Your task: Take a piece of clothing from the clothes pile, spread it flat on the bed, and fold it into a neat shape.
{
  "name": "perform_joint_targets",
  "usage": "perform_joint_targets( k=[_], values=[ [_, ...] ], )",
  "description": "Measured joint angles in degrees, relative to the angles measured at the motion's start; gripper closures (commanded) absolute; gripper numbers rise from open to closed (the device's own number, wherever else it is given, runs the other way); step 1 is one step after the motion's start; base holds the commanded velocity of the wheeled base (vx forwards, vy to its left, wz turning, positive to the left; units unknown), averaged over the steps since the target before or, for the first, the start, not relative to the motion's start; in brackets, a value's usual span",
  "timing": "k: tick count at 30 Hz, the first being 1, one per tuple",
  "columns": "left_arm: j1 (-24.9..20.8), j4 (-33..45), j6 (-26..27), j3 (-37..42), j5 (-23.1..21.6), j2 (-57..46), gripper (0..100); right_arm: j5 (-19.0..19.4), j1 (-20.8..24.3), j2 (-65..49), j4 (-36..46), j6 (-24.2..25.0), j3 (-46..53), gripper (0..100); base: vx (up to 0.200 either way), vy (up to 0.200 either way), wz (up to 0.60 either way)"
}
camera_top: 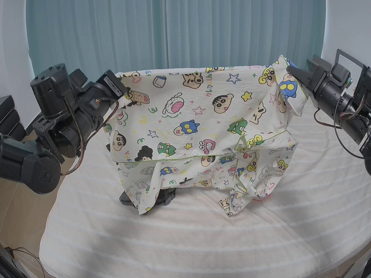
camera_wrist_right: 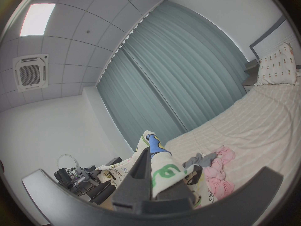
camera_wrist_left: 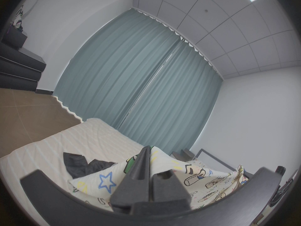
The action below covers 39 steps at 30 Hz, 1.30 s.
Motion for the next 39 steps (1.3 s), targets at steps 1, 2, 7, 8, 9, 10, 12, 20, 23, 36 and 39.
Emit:
perform_joint_targets(
  k=[1,2,7,8,9,10,12,20,23,36,39],
  values=[
    [0.0,0.0,0.0,0.5,0.0,0.0,100,0.0,0.0,0.0,0.0,0.1,0.3,100,0.0,0.0,0.0],
    [0.0,0.0,0.0,1.2,0.0,-0.1,100,0.0,-0.1,-0.1,0.0,0.1,0.7,100,0.0,0.0,0.0],
    [-0.1,-0.1,-0.1,2.5,0.1,-0.6,100,0.0,0.1,-0.2,0.0,0.0,2.8,100,0.0,0.0,0.0],
    [-0.1,-0.1,0.0,2.6,0.1,-0.7,100,0.1,0.1,-0.2,0.0,-0.1,3.2,100,0.0,0.0,0.0],
    [-0.1,-0.1,-0.1,2.8,0.1,-0.7,100,0.1,0.1,-0.3,0.0,0.0,3.6,100,-0.2,0.0,0.0],
    [-0.2,-0.1,-0.1,2.8,0.1,-0.8,100,0.2,0.1,-0.3,0.0,0.2,4.0,100,-0.2,0.0,0.0],
    [-0.2,-0.2,-0.1,3.1,0.1,-0.9,100,0.4,0.1,-0.5,0.0,0.2,4.7,100,-0.2,0.0,0.0],
    [-0.4,-0.2,0.0,3.4,0.7,-1.7,100,0.7,0.5,-2.6,0.0,0.3,5.4,100,-0.2,0.0,0.0],
    [-0.5,-0.2,0.0,3.4,0.8,-2.5,100,0.7,1.0,-3.7,0.0,0.3,5.0,100,0.0,0.0,0.0],
    [-0.7,-0.2,-0.7,5.2,0.8,-5.5,100,0.5,3.9,-8.2,-0.2,0.3,3.6,100,0.0,-0.015,0.0],
    [-0.7,-0.3,-0.9,5.2,0.6,-6.8,100,0.3,5.0,-9.3,-0.1,0.3,3.2,100,0.0,-0.2,0.0]
  ],
)
